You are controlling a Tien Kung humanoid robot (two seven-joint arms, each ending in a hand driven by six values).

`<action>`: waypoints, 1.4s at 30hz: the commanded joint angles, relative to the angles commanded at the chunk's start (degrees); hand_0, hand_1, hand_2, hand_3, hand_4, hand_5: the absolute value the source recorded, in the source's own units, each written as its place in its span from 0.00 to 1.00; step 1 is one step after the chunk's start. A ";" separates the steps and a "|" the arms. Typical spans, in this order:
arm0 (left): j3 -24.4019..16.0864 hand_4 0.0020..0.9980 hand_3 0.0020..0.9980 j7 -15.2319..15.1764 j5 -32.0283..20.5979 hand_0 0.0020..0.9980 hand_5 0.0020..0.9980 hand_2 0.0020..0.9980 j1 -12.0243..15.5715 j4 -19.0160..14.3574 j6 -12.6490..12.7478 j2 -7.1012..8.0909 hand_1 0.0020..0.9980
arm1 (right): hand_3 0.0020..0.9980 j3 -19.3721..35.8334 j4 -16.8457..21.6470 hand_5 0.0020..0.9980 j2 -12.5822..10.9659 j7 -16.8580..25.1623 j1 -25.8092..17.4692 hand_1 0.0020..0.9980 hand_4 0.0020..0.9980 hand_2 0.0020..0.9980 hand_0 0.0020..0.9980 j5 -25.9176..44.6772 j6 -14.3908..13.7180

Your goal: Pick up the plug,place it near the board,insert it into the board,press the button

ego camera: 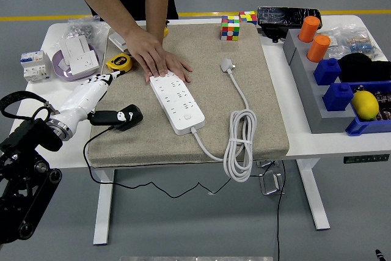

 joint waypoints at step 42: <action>6.80 1.00 0.77 -2.52 1.07 0.70 0.57 0.75 -4.99 19.58 14.70 -1.52 0.80 | 0.84 0.13 -0.17 1.00 -0.11 0.27 -0.58 0.88 1.00 0.82 0.95 0.89 -0.03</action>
